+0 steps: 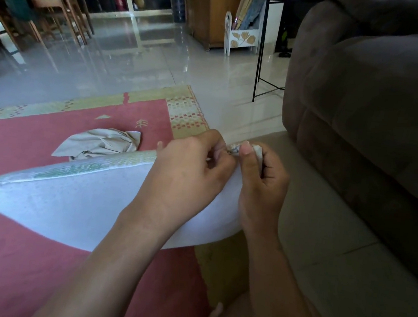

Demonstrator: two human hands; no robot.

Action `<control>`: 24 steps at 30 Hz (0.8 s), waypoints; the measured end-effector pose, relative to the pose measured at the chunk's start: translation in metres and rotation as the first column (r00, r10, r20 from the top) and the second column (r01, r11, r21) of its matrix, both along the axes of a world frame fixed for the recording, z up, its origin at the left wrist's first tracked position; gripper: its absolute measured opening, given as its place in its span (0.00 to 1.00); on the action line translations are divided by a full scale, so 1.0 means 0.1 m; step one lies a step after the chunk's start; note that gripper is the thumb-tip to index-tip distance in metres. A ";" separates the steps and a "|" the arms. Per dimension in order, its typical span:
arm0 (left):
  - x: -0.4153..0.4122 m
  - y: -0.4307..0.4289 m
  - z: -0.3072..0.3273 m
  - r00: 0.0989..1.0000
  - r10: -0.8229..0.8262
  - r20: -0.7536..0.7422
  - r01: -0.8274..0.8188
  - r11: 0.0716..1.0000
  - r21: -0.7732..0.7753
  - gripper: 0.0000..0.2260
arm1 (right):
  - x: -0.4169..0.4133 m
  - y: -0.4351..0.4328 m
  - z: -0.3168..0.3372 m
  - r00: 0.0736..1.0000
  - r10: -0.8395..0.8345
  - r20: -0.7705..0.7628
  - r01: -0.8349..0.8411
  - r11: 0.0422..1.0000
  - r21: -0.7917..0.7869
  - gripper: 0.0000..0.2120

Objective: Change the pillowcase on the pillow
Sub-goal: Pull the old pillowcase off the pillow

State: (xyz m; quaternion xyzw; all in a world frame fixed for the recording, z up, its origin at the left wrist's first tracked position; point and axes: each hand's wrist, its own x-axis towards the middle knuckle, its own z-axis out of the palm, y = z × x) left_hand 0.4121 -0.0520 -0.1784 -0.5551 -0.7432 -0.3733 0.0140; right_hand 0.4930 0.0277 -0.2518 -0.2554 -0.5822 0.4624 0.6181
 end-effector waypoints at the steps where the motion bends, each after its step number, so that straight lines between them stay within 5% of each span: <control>1: 0.01 0.00 -0.01 1.000 0.012 -0.009 -0.012 1.000 0.002 0.10 | -0.01 0.00 0.00 1.000 -0.019 -0.007 0.019 1.000 -0.006 0.10; 9: 0.01 0.02 -0.07 0.991 0.092 -0.096 -0.087 0.995 0.054 0.09 | -0.05 -0.06 0.01 0.967 -0.234 -0.106 0.224 0.970 -0.096 0.12; 15: -0.22 -0.15 -0.14 0.970 0.198 -0.141 -0.200 0.980 -0.002 0.12 | 0.05 0.05 0.01 0.968 -0.243 -0.063 0.231 0.959 -0.165 0.12; 20: -0.46 -0.32 -0.20 0.967 0.229 -0.116 -0.235 0.971 -0.046 0.10 | 0.04 0.09 0.01 0.951 -0.243 0.189 0.249 0.968 -0.009 0.06; 24: -0.48 -0.35 -0.22 0.973 0.200 -0.115 -0.204 0.979 -0.026 0.09 | -0.02 -0.08 0.16 0.705 -0.602 0.375 0.384 0.769 0.511 0.15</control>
